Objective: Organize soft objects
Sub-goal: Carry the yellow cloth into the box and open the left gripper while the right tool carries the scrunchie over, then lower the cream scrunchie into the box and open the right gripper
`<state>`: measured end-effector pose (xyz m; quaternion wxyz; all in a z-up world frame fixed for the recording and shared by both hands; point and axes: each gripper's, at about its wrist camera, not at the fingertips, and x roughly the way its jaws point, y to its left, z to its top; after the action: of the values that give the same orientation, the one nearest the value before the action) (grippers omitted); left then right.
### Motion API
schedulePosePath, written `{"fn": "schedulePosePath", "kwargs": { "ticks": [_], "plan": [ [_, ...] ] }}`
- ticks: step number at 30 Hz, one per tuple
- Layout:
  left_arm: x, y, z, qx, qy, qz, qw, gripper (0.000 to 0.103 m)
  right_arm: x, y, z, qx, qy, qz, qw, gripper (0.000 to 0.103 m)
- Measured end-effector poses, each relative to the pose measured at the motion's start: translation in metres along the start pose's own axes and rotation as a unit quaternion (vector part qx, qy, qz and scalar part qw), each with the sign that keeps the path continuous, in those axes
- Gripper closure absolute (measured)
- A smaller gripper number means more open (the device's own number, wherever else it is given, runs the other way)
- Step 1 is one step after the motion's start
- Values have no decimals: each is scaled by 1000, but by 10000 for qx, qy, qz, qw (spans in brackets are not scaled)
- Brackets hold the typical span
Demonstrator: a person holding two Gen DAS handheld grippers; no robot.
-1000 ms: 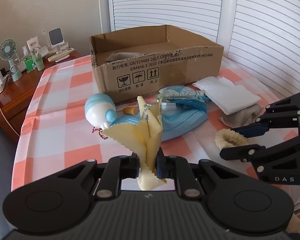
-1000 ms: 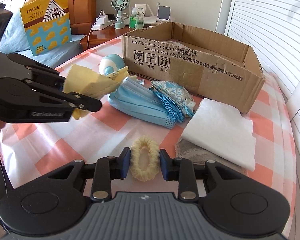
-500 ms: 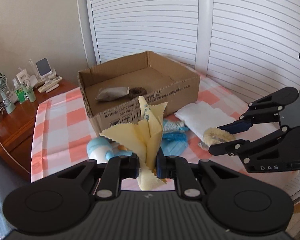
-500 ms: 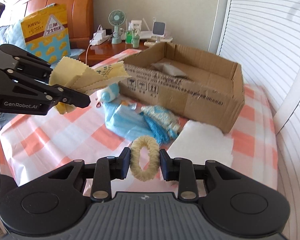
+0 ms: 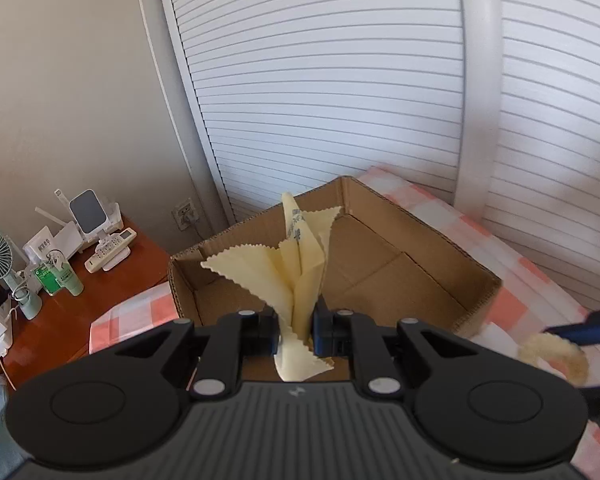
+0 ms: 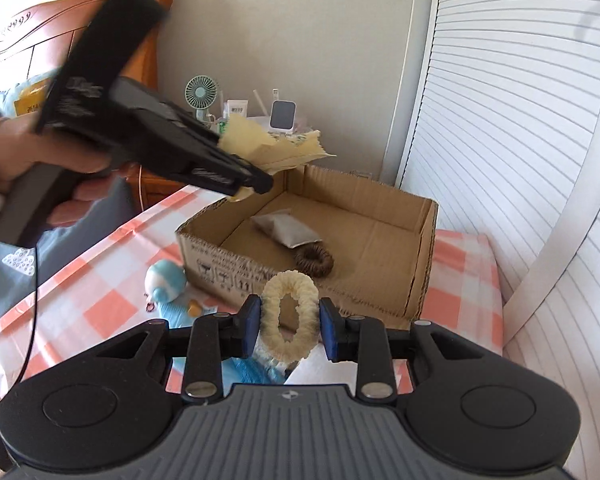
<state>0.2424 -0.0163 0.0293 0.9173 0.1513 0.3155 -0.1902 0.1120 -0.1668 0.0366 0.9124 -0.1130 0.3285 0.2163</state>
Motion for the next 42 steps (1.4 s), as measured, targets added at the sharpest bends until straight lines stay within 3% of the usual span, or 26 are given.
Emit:
{"fn": "schedulePosePath", "kwargs": {
  "ticks": [4, 7, 9, 11, 15, 19, 27, 33, 38, 40, 42],
  "plan": [
    [42, 4, 18, -102, 21, 172, 9998, 84, 8, -9, 10, 69, -6, -56, 10000, 67],
    [62, 7, 22, -161, 93, 360, 9992, 58, 14, -18, 13, 188, 30, -54, 9998, 67],
    [64, 8, 19, -234, 120, 427, 9987, 33, 16, -22, 15, 245, 37, -82, 9997, 67],
    [56, 7, 13, -256, 126, 352, 9990, 29, 18, -28, 17, 293, 26, -99, 9995, 67],
    [22, -5, -6, -164, 225, 337, 9990, 26, 25, -41, 23, 420, 35, -94, 9991, 67],
    [-24, -16, -47, -209, 112, 92, 9997, 19, 37, -55, 31, 607, 40, -43, 9981, 67],
    [-71, -40, -127, -654, 390, 285, 9967, 19, 81, -79, 58, 895, 222, -40, 9957, 67],
    [-80, -47, -150, -813, 503, 138, 9953, 19, 121, -86, 81, 914, 357, -233, 9949, 64],
    [-88, -40, -155, -976, 432, 286, 9939, 19, 147, -89, 88, 925, 613, -376, 9931, 62],
    [-91, -36, -156, -997, 394, 349, 9936, 19, 152, -88, 87, 911, 691, -388, 9927, 55],
    [-94, -33, -156, -1026, 363, 355, 9934, 19, 153, -87, 85, 908, 680, -415, 9927, 30]
  ]
}}
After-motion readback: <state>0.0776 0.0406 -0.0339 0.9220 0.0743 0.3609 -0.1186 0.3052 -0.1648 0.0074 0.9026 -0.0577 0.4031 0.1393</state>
